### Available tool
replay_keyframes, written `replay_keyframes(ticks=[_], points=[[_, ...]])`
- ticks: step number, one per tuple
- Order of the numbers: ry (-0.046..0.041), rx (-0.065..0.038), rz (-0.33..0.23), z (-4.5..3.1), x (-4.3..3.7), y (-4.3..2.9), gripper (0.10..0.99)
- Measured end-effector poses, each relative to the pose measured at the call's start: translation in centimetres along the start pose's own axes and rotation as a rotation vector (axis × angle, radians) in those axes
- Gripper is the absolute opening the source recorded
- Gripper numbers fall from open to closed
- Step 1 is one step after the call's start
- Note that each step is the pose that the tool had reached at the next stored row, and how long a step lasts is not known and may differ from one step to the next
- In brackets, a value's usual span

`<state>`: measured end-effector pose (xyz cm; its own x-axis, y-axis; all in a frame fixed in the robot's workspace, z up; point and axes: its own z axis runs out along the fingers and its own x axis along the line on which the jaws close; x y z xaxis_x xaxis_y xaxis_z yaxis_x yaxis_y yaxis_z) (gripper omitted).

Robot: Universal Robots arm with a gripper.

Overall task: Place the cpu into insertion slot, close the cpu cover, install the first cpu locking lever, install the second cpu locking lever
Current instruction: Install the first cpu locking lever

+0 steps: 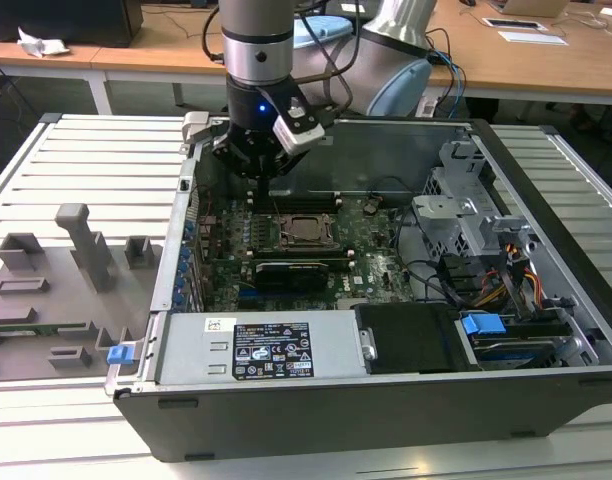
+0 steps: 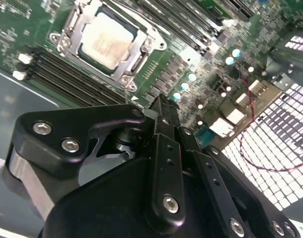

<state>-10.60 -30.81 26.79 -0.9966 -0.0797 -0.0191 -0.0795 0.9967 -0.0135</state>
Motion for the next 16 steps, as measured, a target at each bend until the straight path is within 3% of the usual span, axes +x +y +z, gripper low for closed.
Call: replay_keyframes(ticks=[6, 11, 14, 16], points=[[0.0, 0.0, 0.0, 0.21, 0.36, 0.45, 0.106], [0.0002, 0.0, 0.0, 0.49, 0.17, 2.51, 0.106], [0.0, 0.0, 0.0, 0.66, -0.58, 2.63, 0.106], [0.0001, 0.001, 0.0, 0.71, -1.52, 2.62, 0.106]])
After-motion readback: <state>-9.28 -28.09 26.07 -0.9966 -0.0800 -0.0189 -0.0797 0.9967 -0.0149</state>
